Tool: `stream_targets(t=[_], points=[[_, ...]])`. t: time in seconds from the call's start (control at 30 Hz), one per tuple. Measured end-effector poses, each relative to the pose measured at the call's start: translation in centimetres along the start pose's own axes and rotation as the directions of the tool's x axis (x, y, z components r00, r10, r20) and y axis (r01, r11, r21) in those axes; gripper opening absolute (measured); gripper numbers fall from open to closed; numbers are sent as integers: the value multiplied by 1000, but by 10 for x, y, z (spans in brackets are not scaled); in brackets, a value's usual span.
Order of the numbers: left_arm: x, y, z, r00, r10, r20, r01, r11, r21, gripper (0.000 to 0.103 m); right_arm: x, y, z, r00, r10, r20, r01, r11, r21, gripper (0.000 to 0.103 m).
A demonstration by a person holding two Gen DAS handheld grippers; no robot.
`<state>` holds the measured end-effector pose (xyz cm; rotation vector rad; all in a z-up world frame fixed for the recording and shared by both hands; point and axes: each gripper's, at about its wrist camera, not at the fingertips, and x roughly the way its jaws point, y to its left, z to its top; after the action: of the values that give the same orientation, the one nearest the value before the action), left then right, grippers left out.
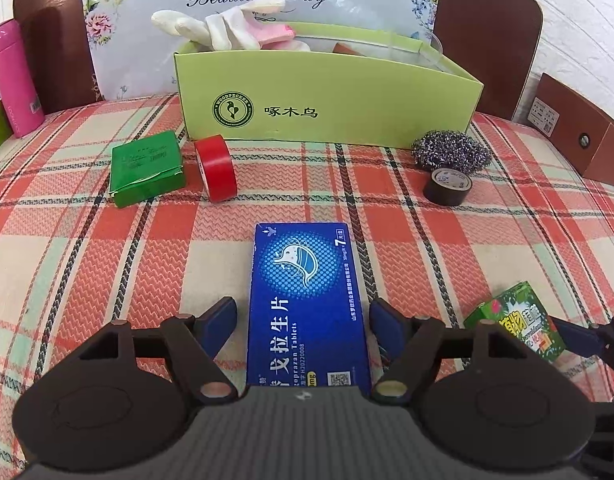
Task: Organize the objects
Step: 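Carry both boxes into the green box and open both tools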
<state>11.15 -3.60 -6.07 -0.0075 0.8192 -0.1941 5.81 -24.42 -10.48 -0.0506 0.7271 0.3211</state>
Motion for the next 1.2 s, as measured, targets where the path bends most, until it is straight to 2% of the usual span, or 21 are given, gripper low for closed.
stream_targets(t=[0.17, 0.2, 0.23, 0.37, 0.5, 0.77, 0.93, 1.0, 1.07, 1.2], points=[[0, 0, -2, 1000, -3, 10, 2, 1000, 12, 75, 4, 4, 0, 1000, -11, 8, 11, 1000, -18, 61], [0, -1, -2, 1000, 3, 10, -3, 1000, 20, 72, 5, 4, -1, 1000, -11, 11, 12, 1000, -19, 60], [-1, -1, -2, 1000, 3, 15, -4, 1000, 25, 59, 5, 5, 0, 1000, -13, 11, 13, 1000, -21, 60], [-11, 5, 1, 998, -63, 12, 63, 998, -18, 59, -1, 4, 3, 999, 50, 1, -50, 999, -7, 59], [-36, 2, 11, 992, -92, 84, 92, 996, 1, 59, -12, 3, 15, 997, 73, 36, -73, 997, 0, 59], [-78, -4, 65, 956, -154, 251, 140, 988, 70, 59, -31, -5, 73, 976, 89, 198, -83, 996, -36, 59], [-89, -10, 105, 930, -150, 336, 123, 987, 101, 59, -31, -6, 120, 949, 62, 310, -38, 996, -85, 59], [-88, -10, 122, 921, -137, 364, 106, 989, 106, 59, -23, -9, 137, 936, 27, 350, 2, 997, -82, 59], [-82, -11, 139, 917, -126, 378, 93, 990, 105, 59, -13, -12, 153, 926, -7, 378, 39, 996, -77, 60], [-56, -3, 169, 919, -131, 373, 118, 991, 57, 59, 16, -20, 178, 916, -30, 401, 68, 994, -82, 60]])
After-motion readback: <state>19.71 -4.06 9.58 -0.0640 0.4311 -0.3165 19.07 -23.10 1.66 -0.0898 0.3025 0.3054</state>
